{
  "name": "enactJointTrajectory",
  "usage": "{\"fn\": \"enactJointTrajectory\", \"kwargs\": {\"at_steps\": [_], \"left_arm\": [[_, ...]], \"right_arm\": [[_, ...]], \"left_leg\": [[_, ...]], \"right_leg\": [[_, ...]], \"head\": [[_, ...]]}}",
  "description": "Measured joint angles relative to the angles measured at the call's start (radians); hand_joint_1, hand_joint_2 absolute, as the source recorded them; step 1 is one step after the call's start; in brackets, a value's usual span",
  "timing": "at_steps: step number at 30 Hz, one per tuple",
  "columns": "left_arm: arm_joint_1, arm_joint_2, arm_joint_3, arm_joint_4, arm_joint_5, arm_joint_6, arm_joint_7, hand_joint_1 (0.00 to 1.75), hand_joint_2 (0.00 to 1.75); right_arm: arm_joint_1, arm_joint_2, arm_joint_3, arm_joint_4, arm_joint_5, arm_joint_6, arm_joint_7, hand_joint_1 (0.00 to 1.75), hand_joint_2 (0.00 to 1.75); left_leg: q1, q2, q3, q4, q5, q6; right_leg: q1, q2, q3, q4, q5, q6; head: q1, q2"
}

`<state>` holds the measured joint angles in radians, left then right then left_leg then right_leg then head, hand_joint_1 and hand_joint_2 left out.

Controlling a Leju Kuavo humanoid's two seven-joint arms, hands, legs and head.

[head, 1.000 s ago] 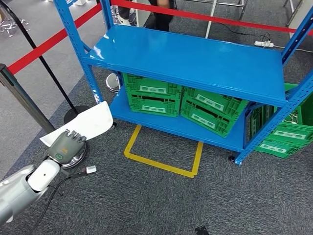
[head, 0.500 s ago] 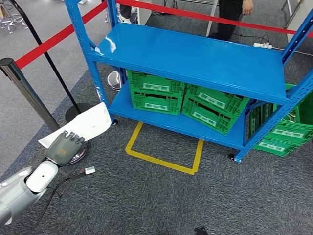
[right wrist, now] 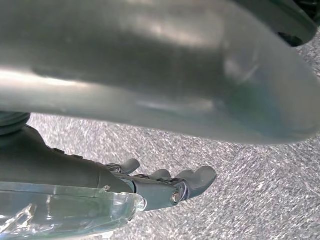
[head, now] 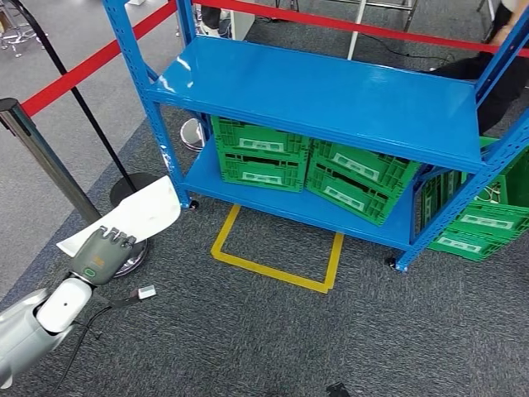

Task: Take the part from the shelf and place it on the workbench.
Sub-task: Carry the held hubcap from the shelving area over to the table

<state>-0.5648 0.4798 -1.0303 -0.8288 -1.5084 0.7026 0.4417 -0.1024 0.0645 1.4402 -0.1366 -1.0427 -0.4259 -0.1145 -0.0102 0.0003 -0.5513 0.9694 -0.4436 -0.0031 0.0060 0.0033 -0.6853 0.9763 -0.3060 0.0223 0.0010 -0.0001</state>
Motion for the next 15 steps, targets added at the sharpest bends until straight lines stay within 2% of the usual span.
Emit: {"fn": "enactJointTrajectory", "kwargs": {"at_steps": [2, 3, 4, 6, 7, 8, 9, 10, 12, 13, 14, 15], "left_arm": [[0.015, 0.019, 0.013, -0.017, 0.0, 0.0, 0.003, 1.75, 1.75], [0.024, 0.028, 0.02, -0.025, 0.0, 0.0, 0.004, 1.75, 1.75], [0.035, 0.038, 0.03, -0.034, 0.0, 0.0, 0.004, 1.75, 1.75], [0.065, 0.057, 0.052, -0.051, 0.0, 0.0, 0.005, 1.75, 1.75], [0.081, 0.067, 0.061, -0.059, 0.0, 0.0, 0.006, 1.75, 1.75], [0.096, 0.076, 0.067, -0.066, 0.0, 0.0, 0.007, 1.75, 1.75], [0.107, 0.084, 0.07, -0.072, 0.0, 0.0, 0.008, 1.75, 1.75], [0.115, 0.091, 0.072, -0.077, 0.0, 0.0, 0.009, 1.75, 1.75], [0.122, 0.105, 0.076, -0.087, 0.0, 0.0, 0.012, 1.75, 1.75], [0.123, 0.113, 0.078, -0.092, 0.0, 0.0, 0.016, 1.75, 1.75], [0.123, 0.12, 0.079, -0.096, 0.0, 0.0, 0.022, 1.75, 1.75], [0.122, 0.128, 0.079, -0.1, 0.0, 0.0, 0.027, 1.75, 1.75]], "right_arm": [[-0.001, 0.002, 0.01, 0.0, 0.016, -0.007, 0.008, 0.0, 0.0], [-0.001, 0.003, 0.016, 0.0, 0.027, -0.011, 0.011, 0.0, 0.0], [-0.001, 0.004, 0.024, 0.0, 0.037, -0.015, 0.015, 0.0, 0.0], [-0.001, 0.004, 0.04, 0.0, 0.051, -0.019, 0.02, 0.0, 0.0], [0.0, 0.004, 0.047, 0.0, 0.055, -0.02, 0.022, 0.0, 0.0], [0.0, 0.004, 0.053, 0.0, 0.056, -0.021, 0.024, 0.0, 0.0], [0.001, 0.004, 0.057, 0.0, 0.057, -0.021, 0.024, 0.0, 0.0], [0.001, 0.004, 0.061, 0.0, 0.057, -0.021, 0.025, 0.0, 0.0], [-0.001, 0.006, 0.067, 0.0, 0.057, -0.021, 0.025, 0.0, 0.0], [-0.002, 0.008, 0.07, -0.001, 0.057, -0.022, 0.025, 0.0, 0.0], [-0.002, 0.009, 0.073, -0.001, 0.057, -0.022, 0.025, 0.0, 0.0], [-0.002, 0.011, 0.075, -0.002, 0.057, -0.022, 0.025, 0.0, 0.0]], "left_leg": [[0.003, -0.001, 0.004, -0.013, 0.012, 0.01], [0.007, -0.002, 0.008, -0.023, 0.019, 0.014], [0.011, -0.004, 0.012, -0.031, 0.025, 0.016], [0.014, -0.01, 0.012, -0.034, 0.029, 0.016], [0.015, -0.014, 0.01, -0.034, 0.03, 0.014], [0.016, -0.021, 0.008, -0.033, 0.031, 0.01], [0.019, -0.029, 0.006, -0.031, 0.031, 0.006], [0.024, -0.039, 0.004, -0.029, 0.031, -0.001], [0.032, -0.061, -0.003, -0.017, 0.027, -0.019], [0.034, -0.071, -0.008, -0.009, 0.025, -0.028], [0.036, -0.08, -0.014, -0.004, 0.025, -0.036], [0.037, -0.087, -0.019, -0.002, 0.027, -0.042]], "right_leg": [[0.001, -0.003, -0.001, -0.001, 0.001, 0.008], [0.002, -0.003, -0.009, 0.016, -0.016, 0.012], [0.002, -0.003, -0.025, 0.055, -0.045, 0.015], [-0.004, -0.002, -0.073, 0.192, -0.128, 0.02], [-0.007, -0.002, -0.093, 0.257, -0.16, 0.022], [-0.01, -0.002, -0.099, 0.293, -0.175, 0.025], [-0.014, -0.001, -0.084, 0.289, -0.173, 0.028], [-0.018, 0.002, -0.048, 0.243, -0.155, 0.033], [-0.028, 0.039, 0.042, 0.112, -0.13, 0.041], [-0.031, 0.054, 0.072, 0.069, -0.128, 0.039], [-0.031, 0.064, 0.085, 0.053, -0.133, 0.033], [-0.028, 0.061, 0.085, 0.057, -0.136, 0.023]], "head": [[0.001, 0.0], [0.002, 0.0], [0.005, 0.0], [0.009, 0.0], [0.01, 0.0], [0.009, 0.0], [0.009, 0.0], [0.009, 0.0], [0.011, 0.0], [0.011, 0.0], [0.012, 0.0], [0.013, 0.0]]}}
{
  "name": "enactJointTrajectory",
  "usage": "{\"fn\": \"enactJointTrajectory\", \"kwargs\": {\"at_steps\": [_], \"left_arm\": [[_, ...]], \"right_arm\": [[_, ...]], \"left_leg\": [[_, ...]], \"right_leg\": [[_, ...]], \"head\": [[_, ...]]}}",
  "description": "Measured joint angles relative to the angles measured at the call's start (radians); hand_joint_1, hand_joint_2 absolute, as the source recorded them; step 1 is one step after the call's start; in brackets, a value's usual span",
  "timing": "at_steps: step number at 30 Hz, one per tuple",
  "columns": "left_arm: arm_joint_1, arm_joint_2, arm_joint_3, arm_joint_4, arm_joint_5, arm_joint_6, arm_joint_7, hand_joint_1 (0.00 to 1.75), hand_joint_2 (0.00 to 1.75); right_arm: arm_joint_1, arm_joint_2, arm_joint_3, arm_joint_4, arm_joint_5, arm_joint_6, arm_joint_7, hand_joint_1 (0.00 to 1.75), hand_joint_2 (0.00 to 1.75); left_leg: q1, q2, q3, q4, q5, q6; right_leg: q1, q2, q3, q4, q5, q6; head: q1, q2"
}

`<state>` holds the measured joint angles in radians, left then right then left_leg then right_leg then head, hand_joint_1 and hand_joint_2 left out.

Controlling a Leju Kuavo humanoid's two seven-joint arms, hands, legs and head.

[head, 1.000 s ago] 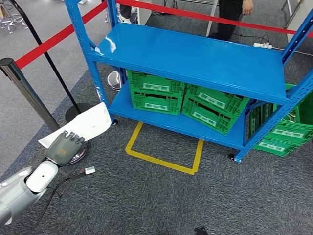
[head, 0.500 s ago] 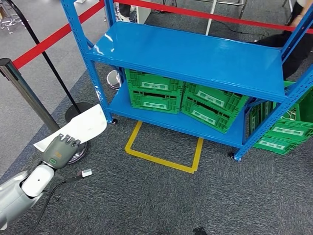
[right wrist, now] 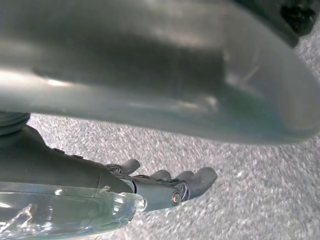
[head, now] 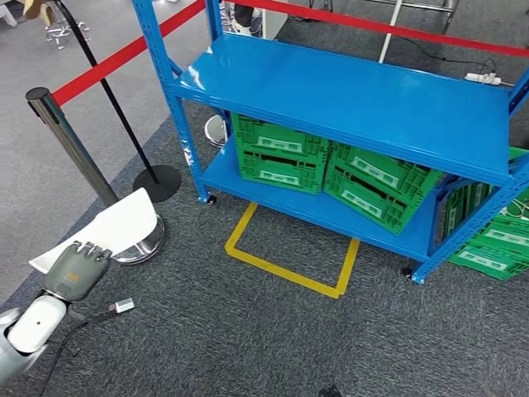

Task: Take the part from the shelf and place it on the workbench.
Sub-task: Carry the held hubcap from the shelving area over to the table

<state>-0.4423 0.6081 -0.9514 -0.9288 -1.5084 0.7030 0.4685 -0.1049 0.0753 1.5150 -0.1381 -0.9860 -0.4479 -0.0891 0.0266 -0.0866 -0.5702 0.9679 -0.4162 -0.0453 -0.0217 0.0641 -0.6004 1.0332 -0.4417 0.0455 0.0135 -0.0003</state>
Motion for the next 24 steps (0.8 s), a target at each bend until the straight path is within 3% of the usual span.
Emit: {"fn": "enactJointTrajectory", "kwargs": {"at_steps": [2, 4, 6, 7, 8, 9, 11, 13, 14, 15, 17, 19, 21, 23, 24], "left_arm": [[0.001, 0.012, -0.003, -0.005, 0.0, 0.0, 0.006, 1.75, 1.75], [0.0, 0.022, -0.004, -0.01, 0.0, 0.0, 0.009, 1.75, 1.75], [-0.004, 0.029, -0.005, -0.015, 0.0, 0.0, 0.011, 1.75, 1.75], [-0.004, 0.03, -0.005, -0.017, 0.0, 0.0, 0.012, 1.75, 1.75], [-0.003, 0.031, -0.006, -0.018, 0.0, 0.0, 0.013, 1.75, 1.75], [-0.001, 0.033, -0.007, -0.018, 0.0, 0.0, 0.013, 1.75, 1.75], [0.001, 0.041, -0.008, -0.02, 0.0, 0.0, 0.014, 1.75, 1.75], [-0.002, 0.05, -0.007, -0.025, 0.0, 0.0, 0.014, 1.75, 1.75], [-0.003, 0.053, -0.006, -0.029, 0.0, 0.0, 0.015, 1.75, 1.75], [-0.003, 0.056, -0.005, -0.032, 0.0, 0.0, 0.015, 1.75, 1.75], [0.005, 0.065, -0.004, -0.036, 0.0, 0.0, 0.015, 1.75, 1.75], [0.011, 0.075, -0.002, -0.039, 0.0, 0.0, 0.015, 1.75, 1.75], [0.012, 0.078, 0.001, -0.045, 0.0, 0.0, 0.015, 1.75, 1.75], [0.017, 0.077, 0.003, -0.048, 0.0, 0.0, 0.015, 1.75, 1.75], [0.019, 0.077, 0.003, -0.049, 0.0, 0.0, 0.015, 1.75, 1.75]], "right_arm": [[0.001, 0.001, 0.002, 0.0, 0.0, 0.0, 0.0, 0.0, 0.0], [0.0, 0.001, 0.003, 0.0, -0.001, 0.0, -0.001, 0.0, 0.0], [0.0, 0.001, 0.003, 0.0, -0.003, -0.001, -0.002, 0.0, 0.0], [0.001, 0.001, 0.003, 0.0, -0.005, 0.0, -0.002, 0.0, 0.0], [0.002, 0.001, 0.003, 0.0, -0.006, 0.001, -0.002, 0.0, 0.0], [0.002, 0.001, 0.003, 0.0, -0.007, 0.002, -0.003, 0.0, 0.0], [0.0, 0.001, 0.003, 0.0, -0.009, 0.003, -0.005, 0.0, 0.0], [0.0, 0.001, 0.003, 0.0, -0.01, 0.003, -0.007, 0.0, 0.0], [0.0, 0.001, 0.003, 0.0, -0.011, 0.003, -0.008, 0.0, 0.0], [0.0, 0.001, 0.002, 0.0, -0.013, 0.003, -0.009, 0.0, 0.0], [0.0, 0.002, 0.002, 0.0, -0.015, 0.003, -0.012, 0.0, 0.0], [0.0, 0.002, 0.002, 0.0, -0.015, 0.002, -0.014, 0.0, 0.0], [0.002, 0.002, 0.002, 0.0, -0.016, 0.002, -0.015, 0.0, 0.0], [0.003, 0.002, 0.002, 0.0, -0.017, 0.002, -0.015, 0.0, 0.0], [0.003, 0.002, 0.002, 0.0, -0.018, 0.002, -0.015, 0.0, 0.0]], "left_leg": [[0.003, -0.004, -0.006, 0.002, 0.001, -0.009], [0.0, 0.031, -0.029, 0.049, -0.029, -0.014], [-0.002, 0.068, -0.089, 0.175, -0.093, -0.016], [-0.002, 0.073, -0.121, 0.245, -0.121, -0.016], [-0.003, 0.074, -0.143, 0.292, -0.135, -0.015], [-0.003, 0.075, -0.148, 0.305, -0.13, -0.013], [-0.005, 0.091, -0.101, 0.217, -0.073, -0.006], [-0.015, 0.142, -0.032, 0.085, -0.023, 0.0], [-0.02, 0.16, -0.014, 0.045, -0.013, 0.004], [-0.024, 0.166, -0.008, 0.026, -0.012, 0.007], [-0.026, 0.142, -0.013, 0.021, -0.01, 0.016], [-0.023, 0.117, -0.015, 0.019, -0.004, 0.028], [-0.021, 0.092, -0.016, 0.018, -0.001, 0.037], [-0.023, 0.063, -0.017, 0.019, 0.0, 0.04], [-0.024, 0.048, -0.017, 0.019, 0.0, 0.041]], "right_leg": [[0.003, -0.019, -0.004, 0.007, 0.0, -0.019], [0.004, -0.038, -0.005, 0.007, 0.0, -0.036], [0.008, -0.061, -0.007, 0.006, 0.0, -0.046], [0.011, -0.074, -0.007, 0.006, -0.001, -0.048], [0.013, -0.086, -0.008, 0.006, -0.001, -0.05], [0.014, -0.098, -0.008, 0.006, -0.001, -0.051], [0.017, -0.122, -0.007, 0.006, -0.002, -0.05], [0.022, -0.144, -0.006, 0.009, -0.004, -0.045], [0.025, -0.155, -0.007, 0.009, -0.005, -0.041], [0.028, -0.167, -0.007, 0.009, -0.006, -0.037], [0.027, -0.185, -0.007, 0.008, -0.009, -0.027], [0.022, -0.149, -0.02, 0.041, -0.035, -0.018], [0.02, -0.088, -0.067, 0.154, -0.096, -0.014], [0.023, -0.065, -0.125, 0.277, -0.142, -0.015], [0.023, -0.062, -0.136, 0.296, -0.139, -0.016]], "head": [[-0.001, 0.0], [-0.005, 0.0], [-0.01, 0.0], [-0.01, 0.0], [-0.01, 0.0], [-0.01, 0.0], [-0.01, 0.0], [-0.012, 0.0], [-0.012, 0.0], [-0.013, 0.0], [-0.012, 0.0], [-0.012, 0.0], [-0.009, 0.0], [-0.007, 0.0], [-0.007, 0.0]]}}
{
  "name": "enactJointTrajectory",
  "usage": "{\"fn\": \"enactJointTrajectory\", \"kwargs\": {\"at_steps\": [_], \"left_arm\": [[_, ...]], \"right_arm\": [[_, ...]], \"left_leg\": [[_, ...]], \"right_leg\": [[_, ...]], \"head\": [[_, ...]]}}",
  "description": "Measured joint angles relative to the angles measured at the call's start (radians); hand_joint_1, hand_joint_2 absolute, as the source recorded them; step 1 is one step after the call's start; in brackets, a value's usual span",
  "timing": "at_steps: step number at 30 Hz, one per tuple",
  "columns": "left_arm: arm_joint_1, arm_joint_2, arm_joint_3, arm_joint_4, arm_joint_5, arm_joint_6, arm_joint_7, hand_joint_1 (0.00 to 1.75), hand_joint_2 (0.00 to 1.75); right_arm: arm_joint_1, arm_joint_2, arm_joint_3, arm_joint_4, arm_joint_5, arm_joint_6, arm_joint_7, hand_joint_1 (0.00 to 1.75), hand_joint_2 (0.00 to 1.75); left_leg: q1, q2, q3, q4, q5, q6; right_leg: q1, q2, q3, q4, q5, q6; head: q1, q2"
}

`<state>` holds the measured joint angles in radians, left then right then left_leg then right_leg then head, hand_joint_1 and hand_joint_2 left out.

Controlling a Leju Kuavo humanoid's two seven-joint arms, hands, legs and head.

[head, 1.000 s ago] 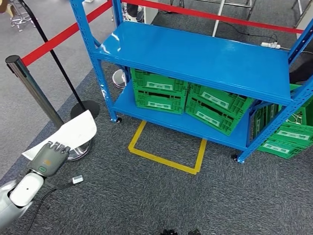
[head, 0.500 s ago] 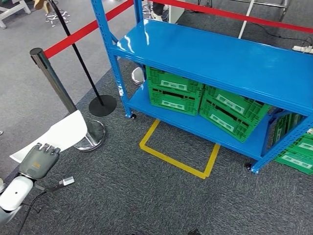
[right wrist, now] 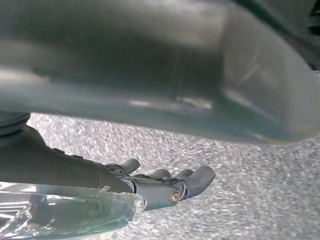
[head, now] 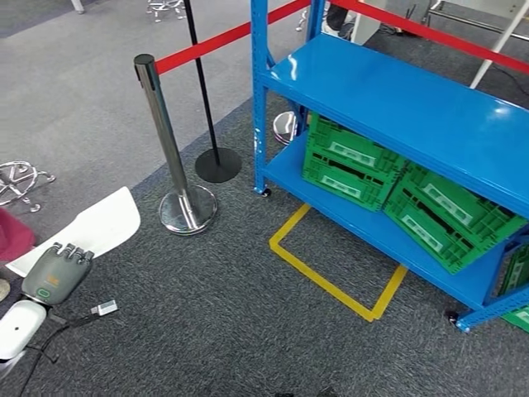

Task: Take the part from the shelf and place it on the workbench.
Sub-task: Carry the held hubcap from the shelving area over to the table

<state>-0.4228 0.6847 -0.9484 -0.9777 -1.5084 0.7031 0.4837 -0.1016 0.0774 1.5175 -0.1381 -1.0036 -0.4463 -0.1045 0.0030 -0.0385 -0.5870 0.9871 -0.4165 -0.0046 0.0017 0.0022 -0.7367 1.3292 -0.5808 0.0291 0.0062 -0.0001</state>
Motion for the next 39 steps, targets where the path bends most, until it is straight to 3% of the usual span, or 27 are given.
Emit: {"fn": "enactJointTrajectory", "kwargs": {"at_steps": [1, 2, 4, 6, 8, 9, 11, 12, 13, 15, 16, 17, 19, 21, 23, 24, 26, 28, 30, 31, 33, 35, 37, 39], "left_arm": [[0.002, 0.0, 0.001, 0.0, 0.0, 0.0, 0.0, 1.75, 1.75], [0.004, 0.001, 0.002, 0.0, 0.0, 0.0, 0.0, 1.75, 1.75], [0.004, 0.001, 0.004, 0.0, 0.0, 0.0, -0.001, 1.75, 1.75], [0.006, 0.002, 0.006, -0.001, 0.0, 0.0, -0.002, 1.75, 1.75], [0.012, 0.006, 0.007, -0.002, 0.0, 0.0, -0.003, 1.75, 1.75], [0.017, 0.01, 0.008, -0.002, 0.0, 0.0, -0.003, 1.75, 1.75], [0.018, 0.015, 0.01, -0.003, 0.0, 0.0, -0.003, 1.75, 1.75], [0.016, 0.015, 0.011, -0.004, 0.0, 0.0, -0.003, 1.75, 1.75], [0.015, 0.014, 0.011, -0.004, 0.0, 0.0, -0.003, 1.75, 1.75], [0.021, 0.01, 0.011, -0.005, 0.0, 0.0, -0.003, 1.75, 1.75], [0.025, 0.01, 0.011, -0.005, 0.0, 0.0, -0.003, 1.75, 1.75], [0.027, 0.01, 0.011, -0.005, 0.0, 0.0, -0.003, 1.75, 1.75], [0.026, 0.011, 0.012, -0.006, 0.0, 0.0, -0.003, 1.75, 1.75], [0.024, 0.011, 0.013, -0.008, 0.0, 0.0, -0.003, 1.75, 1.75], [0.025, 0.014, 0.014, -0.01, 0.0, 0.0, -0.003, 1.75, 1.75], [0.027, 0.018, 0.015, -0.01, 0.0, 0.0, -0.003, 1.75, 1.75], [0.026, 0.023, 0.017, -0.011, 0.0, 0.0, -0.003, 1.75, 1.75], [0.024, 0.021, 0.019, -0.012, 0.0, 0.0, -0.003, 1.75, 1.75], [0.026, 0.016, 0.018, -0.012, 0.0, 0.0, -0.003, 1.75, 1.75], [0.027, 0.015, 0.018, -0.012, 0.0, 0.0, -0.003, 1.75, 1.75], [0.028, 0.015, 0.018, -0.012, 0.0, 0.0, -0.003, 1.75, 1.75], [0.027, 0.015, 0.018, -0.012, 0.0, 0.0, -0.003, 1.75, 1.75], [0.027, 0.017, 0.019, -0.013, 0.0, 0.0, -0.003, 1.75, 1.75], [0.029, 0.019, 0.018, -0.013, 0.0, 0.0, -0.003, 1.75, 1.75]], "right_arm": [[0.0, 0.0, 0.0, 0.0, 0.0, 0.0, 0.0, 0.0, 0.0], [0.0, 0.0, 0.0, 0.0, 0.0, 0.0, 0.0, 0.0, 0.0], [-0.001, 0.0, 0.0, 0.0, -0.001, 0.0, 0.0, 0.0, 0.0], [-0.002, 0.0, 0.0, 0.0, -0.001, -0.001, -0.001, 0.0, 0.0], [-0.003, 0.0, 0.0, 0.0, -0.001, -0.001, -0.001, 0.0, 0.0], [-0.004, 0.0, 0.0, 0.0, -0.002, -0.002, -0.001, 0.0, 0.0], [-0.005, 0.0, 0.0, 0.0, -0.002, -0.002, -0.002, 0.0, 0.0], [-0.004, 0.0, 0.0, 0.0, -0.002, -0.003, -0.002, 0.0, 0.0], [-0.003, 0.0, 0.0, 0.0, -0.002, -0.003, -0.002, 0.0, 0.0], [-0.002, 0.0, 0.0, 0.0, -0.002, -0.002, -0.002, 0.0, 0.0], [-0.002, 0.0, 0.0, 0.0, -0.002, -0.002, -0.002, 0.0, 0.0], [-0.003, 0.0, 0.0, 0.0, -0.002, -0.002, -0.002, 0.0, 0.0], [-0.004, 0.0, 0.0, 0.0, -0.002, -0.001, -0.002, 0.0, 0.0], [-0.004, 0.0, 0.0, 0.0, -0.003, -0.001, -0.002, 0.0, 0.0], [-0.005, 0.0, 0.0, 0.0, -0.003, -0.001, -0.002, 0.0, 0.0], [-0.005, 0.0, 0.0, 0.0, -0.003, 0.0, -0.002, 0.0, 0.0], [-0.005, 0.001, 0.0, 0.0, -0.003, 0.0, -0.002, 0.0, 0.0], [-0.003, 0.001, 0.0, 0.0, -0.003, 0.0, -0.003, 0.0, 0.0], [-0.001, 0.001, 0.0, 0.0, -0.003, 0.0, -0.002, 0.0, 0.0], [0.0, 0.001, 0.0, 0.0, -0.003, 0.0, -0.002, 0.0, 0.0], [-0.001, 0.001, 0.0, 0.0, -0.003, 0.0, -0.002, 0.0, 0.0], [-0.003, 0.001, 0.0, 0.0, -0.003, 0.0, -0.002, 0.0, 0.0], [-0.004, 0.001, 0.0, 0.0, -0.003, 0.0, -0.002, 0.0, 0.0], [-0.003, 0.001, 0.0, 0.0, -0.004, 0.0, -0.002, 0.0, 0.0]], "left_leg": [[0.0, -0.015, 0.001, 0.0, 0.0, 0.0], [0.0, -0.031, 0.002, 0.001, 0.0, 0.0], [0.001, -0.061, 0.001, 0.004, -0.001, -0.004], [0.006, -0.087, -0.007, 0.005, 0.002, -0.016], [0.013, -0.11, -0.014, 0.001, 0.008, -0.03], [0.013, -0.101, -0.018, 0.003, 0.006, -0.036], [0.009, -0.047, -0.046, 0.058, -0.028, -0.046], [0.007, -0.011, -0.075, 0.115, -0.058, -0.049], [0.008, 0.01, -0.109, 0.184, -0.089, -0.053], [0.012, 0.025, -0.156, 0.278, -0.114, -0.059], [0.014, 0.03, -0.154, 0.273, -0.1, -0.061], [0.016, 0.038, -0.13, 0.229, -0.07, -0.062], [0.014, 0.086, -0.053, 0.088, -0.009, -0.064], [0.009, 0.116, -0.01, 0.006, 0.013, -0.053], [0.005, 0.095, -0.011, -0.004, 0.013, -0.035], [0.005, 0.083, -0.012, -0.005, 0.015, -0.027], [0.008, 0.059, -0.012, -0.008, 0.019, -0.012], [0.008, 0.035, -0.012, -0.009, 0.02, -0.003], [0.005, 0.007, -0.013, -0.009, 0.02, 0.0], [0.005, -0.008, -0.013, -0.008, 0.02, 0.0], [0.006, -0.038, -0.012, -0.006, 0.02, -0.002], [0.009, -0.065, -0.013, -0.003, 0.02, -0.009], [0.013, -0.087, -0.021, 0.0, 0.025, -0.021], [0.018, -0.108, -0.028, -0.003, 0.031, -0.034]], "right_leg": [[0.0, 0.003, 0.007, -0.021, 0.022, -0.002], [-0.001, 0.011, 0.033, -0.078, 0.058, -0.005], [-0.007, 0.057, 0.1, -0.216, 0.115, -0.01], [-0.01, 0.088, 0.135, -0.281, 0.128, -0.013], [-0.007, 0.071, 0.14, -0.287, 0.129, -0.02], [-0.007, 0.059, 0.142, -0.292, 0.131, -0.025], [-0.009, 0.032, 0.148, -0.304, 0.136, -0.035], [-0.007, 0.018, 0.149, -0.307, 0.137, -0.038], [-0.006, 0.003, 0.149, -0.307, 0.136, -0.04], [-0.005, -0.027, 0.149, -0.307, 0.134, -0.041], [-0.005, -0.041, 0.15, -0.307, 0.133, -0.041], [-0.005, -0.054, 0.151, -0.307, 0.132, -0.04], [-0.001, -0.079, 0.155, -0.305, 0.127, -0.032], [0.005, -0.1, 0.158, -0.302, 0.121, -0.022], [0.006, -0.123, 0.162, -0.304, 0.118, -0.013], [0.003, -0.122, 0.162, -0.302, 0.115, -0.007], [-0.002, -0.077, 0.142, -0.252, 0.082, 0.002], [-0.003, -0.018, 0.082, -0.123, 0.019, 0.002], [-0.002, -0.002, 0.025, -0.013, -0.017, 0.0], [-0.001, 0.001, 0.018, -0.008, -0.008, -0.002], [-0.003, 0.014, 0.064, -0.112, 0.06, -0.007], [-0.009, 0.059, 0.128, -0.244, 0.11, -0.007], [-0.01, 0.088, 0.153, -0.288, 0.116, -0.007], [-0.006, 0.073, 0.153, -0.287, 0.12, -0.014]], "head": [[0.0, 0.0], [0.0, 0.0], [0.0, 0.0], [-0.001, 0.0], [-0.001, 0.0], [-0.002, 0.0], [-0.008, 0.0], [-0.011, 0.0], [-0.013, 0.0], [-0.014, 0.0], [-0.014, 0.0], [-0.014, 0.0], [-0.015, 0.0], [-0.014, 0.0], [-0.013, 0.0], [-0.013, 0.0], [-0.01, 0.0], [-0.006, 0.0], [-0.005, 0.0], [-0.005, 0.0], [-0.005, 0.0], [-0.005, 0.0], [-0.005, 0.0], [-0.005, 0.0]]}}
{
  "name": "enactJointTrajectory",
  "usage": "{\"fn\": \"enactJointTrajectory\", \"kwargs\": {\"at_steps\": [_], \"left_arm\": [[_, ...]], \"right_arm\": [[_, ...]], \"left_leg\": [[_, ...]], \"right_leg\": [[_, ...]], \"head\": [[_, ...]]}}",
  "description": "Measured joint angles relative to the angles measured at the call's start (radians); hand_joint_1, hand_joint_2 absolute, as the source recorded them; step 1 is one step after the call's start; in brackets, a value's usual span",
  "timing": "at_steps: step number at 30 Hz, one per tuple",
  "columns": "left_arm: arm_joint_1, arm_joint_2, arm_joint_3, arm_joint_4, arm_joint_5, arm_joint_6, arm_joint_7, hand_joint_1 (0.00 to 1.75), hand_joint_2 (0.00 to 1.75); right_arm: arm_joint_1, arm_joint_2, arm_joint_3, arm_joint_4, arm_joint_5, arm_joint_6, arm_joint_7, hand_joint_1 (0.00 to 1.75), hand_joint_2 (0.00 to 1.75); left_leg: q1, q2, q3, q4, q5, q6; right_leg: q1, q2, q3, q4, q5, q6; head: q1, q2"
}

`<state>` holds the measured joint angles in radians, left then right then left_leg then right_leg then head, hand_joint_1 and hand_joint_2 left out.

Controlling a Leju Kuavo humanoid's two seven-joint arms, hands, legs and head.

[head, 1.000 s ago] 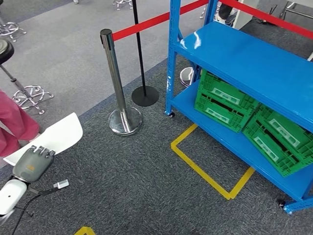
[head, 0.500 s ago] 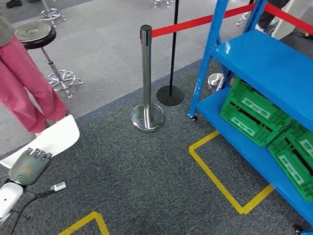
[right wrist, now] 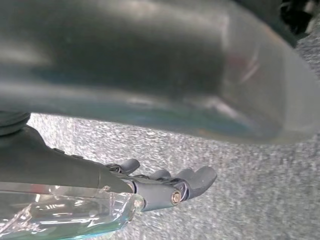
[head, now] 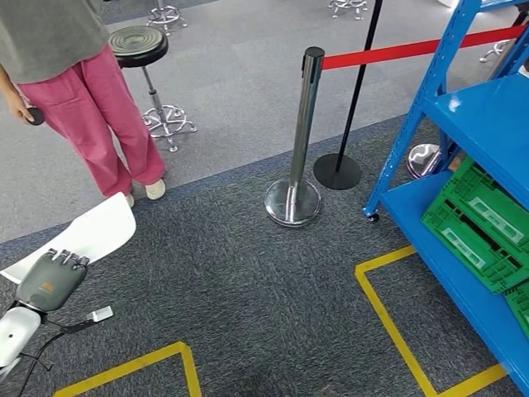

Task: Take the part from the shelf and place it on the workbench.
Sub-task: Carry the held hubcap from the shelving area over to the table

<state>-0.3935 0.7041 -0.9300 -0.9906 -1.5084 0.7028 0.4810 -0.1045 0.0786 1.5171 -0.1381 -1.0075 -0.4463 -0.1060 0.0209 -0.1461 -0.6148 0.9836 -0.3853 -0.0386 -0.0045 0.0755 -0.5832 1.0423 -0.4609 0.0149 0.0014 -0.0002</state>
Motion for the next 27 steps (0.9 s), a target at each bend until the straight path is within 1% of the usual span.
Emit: {"fn": "enactJointTrajectory", "kwargs": {"at_steps": [1, 2, 3, 4, 5, 6, 7, 8, 9, 10, 11, 12, 13, 14, 15, 16, 17, 18, 19, 20, 21, 22, 23, 24, 25, 26, 27], "left_arm": [[0.002, 0.001, 0.0, 0.0, 0.0, 0.0, 0.0, 1.75, 1.75], [0.003, 0.003, 0.0, 0.0, 0.0, 0.0, 0.001, 1.75, 1.75], [0.002, 0.004, 0.0, 0.0, 0.0, 0.0, 0.002, 1.75, 1.75], [0.001, 0.003, 0.0, 0.0, 0.0, 0.0, 0.003, 1.75, 1.75], [0.001, 0.002, 0.0, 0.0, 0.0, 0.0, 0.004, 1.75, 1.75], [0.003, 0.0, 0.0, 0.0, 0.0, 0.0, 0.006, 1.75, 1.75], [0.007, -0.001, 0.0, 0.0, 0.0, 0.0, 0.006, 1.75, 1.75], [0.014, 0.0, 0.002, -0.001, 0.0, 0.0, 0.007, 1.75, 1.75], [0.021, 0.002, 0.005, -0.001, 0.0, -0.001, 0.009, 1.75, 1.75], [0.029, 0.007, 0.01, -0.003, 0.0, -0.001, 0.012, 1.75, 1.75], [0.037, 0.014, 0.016, -0.007, 0.0, -0.002, 0.016, 1.75, 1.75], [0.046, 0.022, 0.025, -0.012, 0.0, -0.002, 0.021, 1.75, 1.75], [0.057, 0.032, 0.036, -0.019, 0.0, -0.002, 0.024, 1.75, 1.75], [0.071, 0.042, 0.05, -0.028, 0.0, -0.001, 0.026, 1.75, 1.75], [0.089, 0.054, 0.064, -0.037, 0.0, 0.0, 0.026, 1.75, 1.75], [0.108, 0.066, 0.08, -0.045, 0.0, 0.0, 0.022, 1.75, 1.75], [0.125, 0.077, 0.095, -0.053, 0.0, 0.0, 0.015, 1.75, 1.75], [0.135, 0.084, 0.109, -0.058, 0.0, 0.0, 0.007, 1.75, 1.75], [0.142, 0.088, 0.123, -0.063, 0.0, -0.001, -0.002, 1.75, 1.75], [0.145, 0.09, 0.134, -0.067, 0.0, -0.001, -0.008, 1.75, 1.75], [0.15, 0.09, 0.142, -0.07, 0.0, -0.001, -0.012, 1.75, 1.75], [0.156, 0.09, 0.147, -0.072, 0.0, -0.002, -0.015, 1.75, 1.75], [0.161, 0.09, 0.15, -0.073, 0.0, -0.002, -0.015, 1.75, 1.75], [0.166, 0.091, 0.153, -0.074, 0.0, -0.002, -0.015, 1.75, 1.75], [0.17, 0.091, 0.157, -0.075, 0.0, -0.002, -0.016, 1.75, 1.75], [0.172, 0.092, 0.16, -0.076, 0.0, -0.002, -0.016, 1.75, 1.75], [0.173, 0.094, 0.164, -0.077, 0.0, -0.003, -0.016, 1.75, 1.75]], "right_arm": [[0.0, 0.0, 0.0, 0.0, 0.0, 0.0, 0.0, 0.0, 0.0], [-0.001, 0.0, 0.0, 0.0, 0.0, 0.0, 0.0, 0.0, 0.0], [-0.002, 0.0, 0.0, 0.0, -0.001, 0.0, -0.001, 0.0, 0.0], [-0.001, 0.0, 0.0, 0.0, -0.001, 0.0, -0.001, 0.0, 0.0], [0.0, 0.0, 0.0, 0.0, -0.001, 0.0, -0.002, 0.0, 0.0], [0.002, 0.0, 0.0, 0.0, -0.001, 0.0, -0.002, 0.0, 0.0], [0.003, 0.0, 0.0, 0.0, -0.001, 0.0, -0.001, 0.0, 0.0], [0.003, 0.0, 0.0, 0.0, 0.0, 0.0, -0.001, 0.0, 0.0], [0.003, 0.0, 0.0, 0.0, 0.001, 0.0, 0.001, 0.0, 0.0], [0.002, 0.001, 0.0, 0.0, 0.002, 0.0, 0.004, 0.0, 0.0], [0.001, 0.001, 0.001, 0.0, 0.004, 0.0, 0.009, 0.0, 0.0], [0.0, 0.002, 0.001, 0.0, 0.005, -0.001, 0.014, 0.0, 0.0], [0.0, 0.003, 0.001, 0.0, 0.007, -0.002, 0.02, 0.0, 0.0], [0.0, 0.005, 0.002, 0.0, 0.008, -0.004, 0.025, 0.0, 0.0], [0.0, 0.009, 0.003, 0.0, 0.01, -0.006, 0.029, 0.0, 0.0], [0.0, 0.012, 0.004, 0.0, 0.012, -0.007, 0.032, 0.0, 0.0], [-0.001, 0.014, 0.006, 0.0, 0.014, -0.008, 0.034, 0.0, 0.0], [-0.001, 0.016, 0.008, 0.0, 0.015, -0.008, 0.036, 0.0, 0.0], [0.0, 0.017, 0.009, 0.0, 0.015, -0.008, 0.037, 0.0, 0.0], [0.0, 0.017, 0.01, 0.0, 0.016, -0.008, 0.037, 0.0, 0.0], [0.001, 0.018, 0.012, 0.0, 0.016, -0.008, 0.038, 0.0, 0.0], [0.001, 0.018, 0.013, 0.0, 0.016, -0.008, 0.038, 0.0, 0.0], [0.002, 0.018, 0.015, 0.0, 0.016, -0.008, 0.039, 0.0, 0.0], [0.002, 0.018, 0.016, 0.0, 0.016, -0.008, 0.039, 0.0, 0.0], [0.002, 0.018, 0.017, 0.0, 0.016, -0.008, 0.039, 0.0, 0.0], [0.001, 0.018, 0.017, 0.0, 0.016, -0.008, 0.039, 0.0, 0.0], [-0.001, 0.018, 0.018, 0.0, 0.017, -0.008, 0.039, 0.0, 0.0]], "left_leg": [[0.001, 0.006, -0.003, 0.001, 0.0, -0.004], [-0.001, 0.029, -0.011, 0.014, -0.01, -0.008], [-0.003, 0.061, -0.027, 0.047, -0.03, -0.01], [-0.005, 0.098, -0.054, 0.102, -0.06, -0.012], [-0.006, 0.122, -0.087, 0.172, -0.093, -0.014], [-0.006, 0.131, -0.117, 0.237, -0.119, -0.016], [-0.005, 0.134, -0.136, 0.278, -0.13, -0.016], [-0.005, 0.136, -0.136, 0.282, -0.122, -0.016], [-0.005, 0.14, -0.116, 0.248, -0.098, -0.015], [-0.006, 0.156, -0.079, 0.185, -0.066, -0.014], [-0.009, 0.188, -0.039, 0.116, -0.04, -0.012], [-0.013, 0.215, -0.007, 0.058, -0.024, -0.009], [-0.017, 0.236, 0.013, 0.022, -0.018, -0.005], [-0.021, 0.241, 0.019, 0.007, -0.02, -0.001], [-0.023, 0.227, 0.018, 0.003, -0.021, 0.005], [-0.022, 0.215, 0.018, 0.001, -0.02, 0.009], [-0.02, 0.202, 0.018, 0.0, -0.018, 0.015], [-0.017, 0.188, 0.018, -0.001, -0.016, 0.022], [-0.015, 0.173, 0.018, -0.002, -0.015, 0.028], [-0.014, 0.157, 0.017, -0.002, -0.015, 0.032], [-0.014, 0.141, 0.017, -0.002, -0.015, 0.035], [-0.015, 0.125, 0.017, -0.001, -0.015, 0.035], [-0.015, 0.109, 0.018, -0.001, -0.015, 0.035], [-0.014, 0.092, 0.018, -0.001, -0.015, 0.035], [-0.013, 0.076, 0.019, 0.0, -0.015, 0.034], [-0.011, 0.06, 0.019, 0.001, -0.015, 0.031], [-0.01, 0.045, 0.017, 0.004, -0.016, 0.027]], "right_leg": [[0.0, -0.011, 0.0, -0.002, 0.002, -0.006], [0.0, -0.022, 0.001, -0.005, 0.005, -0.012], [0.0, -0.035, 0.002, -0.008, 0.007, -0.018], [0.001, -0.048, 0.002, -0.01, 0.007, -0.022], [0.003, -0.063, 0.002, -0.011, 0.007, -0.025], [0.004, -0.077, 0.001, -0.011, 0.006, -0.027], [0.005, -0.093, 0.001, -0.01, 0.005, -0.028], [0.005, -0.107, 0.001, -0.01, 0.004, -0.028], [0.005, -0.121, 0.001, -0.01, 0.003, -0.028], [0.006, -0.134, 0.002, -0.01, 0.002, -0.026], [0.007, -0.145, 0.005, -0.01, 0.0, -0.024], [0.011, -0.154, 0.007, -0.01, -0.003, -0.02], [0.015, -0.165, 0.01, -0.009, -0.006, -0.016], [0.018, -0.176, 0.013, -0.01, -0.009, -0.012], [0.021, -0.19, 0.016, -0.012, -0.012, -0.008], [0.019, -0.192, 0.017, -0.011, -0.016, -0.003], [0.016, -0.177, 0.014, -0.001, -0.025, 0.003], [0.014, -0.151, 0.002, 0.029, -0.043, 0.008], [0.011, -0.118, -0.022, 0.082, -0.071, 0.012], [0.01, -0.093, -0.055, 0.152, -0.103, 0.013], [0.01, -0.08, -0.093, 0.225, -0.131, 0.014], [0.011, -0.076, -0.123, 0.278, -0.146, 0.015], [0.011, -0.074, -0.138, 0.296, -0.141, 0.014], [0.011, -0.072, -0.133, 0.273, -0.116, 0.013], [0.009, -0.062, -0.108, 0.213, -0.078, 0.011], [0.006, -0.039, -0.075, 0.137, -0.04, 0.01], [0.002, -0.013, -0.042, 0.069, -0.013, 0.009]], "head": [[0.0, 0.0], [-0.002, 0.0], [-0.004, 0.0], [-0.006, 0.0], [-0.008, 0.0], [-0.008, 0.0], [-0.008, 0.0], [-0.008, 0.0], [-0.008, 0.0], [-0.008, 0.0], [-0.009, 0.0], [-0.009, 0.0], [-0.009, 0.0], [-0.009, 0.0], [-0.009, 0.0], [-0.009, 0.0], [-0.008, 0.0], [-0.005, 0.0], [-0.002, 0.0], [0.001, 0.0], [0.003, 0.0], [0.004, 0.0], [0.004, 0.0], [0.004, 0.0], [0.004, 0.0], [0.004, 0.0], [0.003, 0.0]]}}
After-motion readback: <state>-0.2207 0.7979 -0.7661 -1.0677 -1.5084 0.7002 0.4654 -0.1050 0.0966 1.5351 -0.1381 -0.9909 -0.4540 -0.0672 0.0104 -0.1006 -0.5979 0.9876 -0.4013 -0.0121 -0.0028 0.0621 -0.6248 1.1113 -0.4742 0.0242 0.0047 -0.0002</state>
